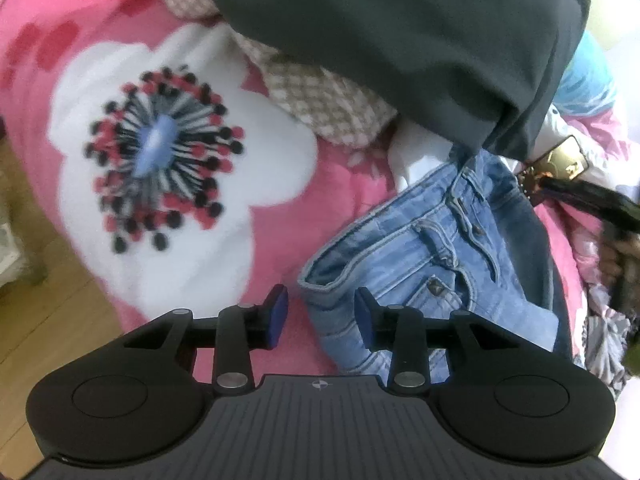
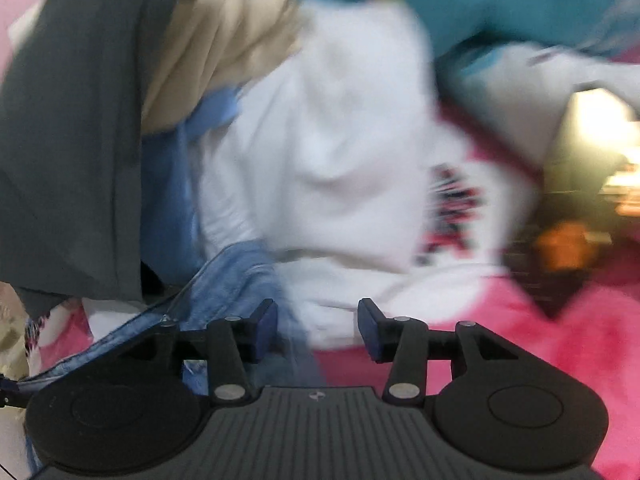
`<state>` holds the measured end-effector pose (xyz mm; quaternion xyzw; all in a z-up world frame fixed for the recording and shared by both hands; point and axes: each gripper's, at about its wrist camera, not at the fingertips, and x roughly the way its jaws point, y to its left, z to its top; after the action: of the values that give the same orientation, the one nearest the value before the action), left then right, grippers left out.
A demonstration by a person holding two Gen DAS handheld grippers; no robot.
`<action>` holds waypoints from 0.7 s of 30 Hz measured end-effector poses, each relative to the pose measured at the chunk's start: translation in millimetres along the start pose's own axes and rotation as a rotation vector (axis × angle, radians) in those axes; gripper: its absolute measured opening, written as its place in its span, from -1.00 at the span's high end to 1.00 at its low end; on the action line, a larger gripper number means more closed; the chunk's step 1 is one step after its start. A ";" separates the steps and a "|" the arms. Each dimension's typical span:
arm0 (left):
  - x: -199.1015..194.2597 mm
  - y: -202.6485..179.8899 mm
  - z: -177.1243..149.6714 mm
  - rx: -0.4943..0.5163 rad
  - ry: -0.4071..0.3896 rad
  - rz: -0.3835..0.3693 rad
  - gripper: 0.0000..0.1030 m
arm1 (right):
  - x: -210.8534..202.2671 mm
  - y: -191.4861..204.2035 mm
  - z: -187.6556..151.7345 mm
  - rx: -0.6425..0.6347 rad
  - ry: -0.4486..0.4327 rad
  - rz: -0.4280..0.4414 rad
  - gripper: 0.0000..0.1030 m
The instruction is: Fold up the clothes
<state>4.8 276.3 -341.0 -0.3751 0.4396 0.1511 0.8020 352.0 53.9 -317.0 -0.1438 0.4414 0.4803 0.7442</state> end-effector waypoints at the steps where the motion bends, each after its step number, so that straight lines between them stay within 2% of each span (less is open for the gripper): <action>1: -6.3 -0.1 1.3 -0.006 -0.004 0.008 0.29 | -19.4 -7.7 -2.3 0.038 -0.021 -0.018 0.07; 6: -38.3 -14.7 12.9 0.010 -0.076 0.006 0.29 | -119.0 -24.7 -31.4 0.199 -0.090 -0.076 0.07; 10: -41.9 -42.9 24.7 0.049 -0.079 -0.076 0.29 | -190.0 -18.5 -71.1 0.287 -0.078 -0.118 0.07; 13: -25.6 -75.0 27.3 0.121 -0.030 -0.171 0.29 | -224.0 -6.8 -119.1 0.413 -0.018 -0.172 0.07; 17: 7.2 -132.4 13.9 0.260 0.057 -0.288 0.29 | -241.8 8.0 -191.8 0.642 0.112 -0.237 0.07; 21: 37.7 -193.6 -21.3 0.433 0.166 -0.405 0.29 | -256.0 3.9 -236.4 0.765 0.117 -0.350 0.08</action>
<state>124.4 127.1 -288.1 -0.2864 0.4420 -0.1403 0.8384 187.9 -245.5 -247.2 0.0431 0.5983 0.1394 0.7878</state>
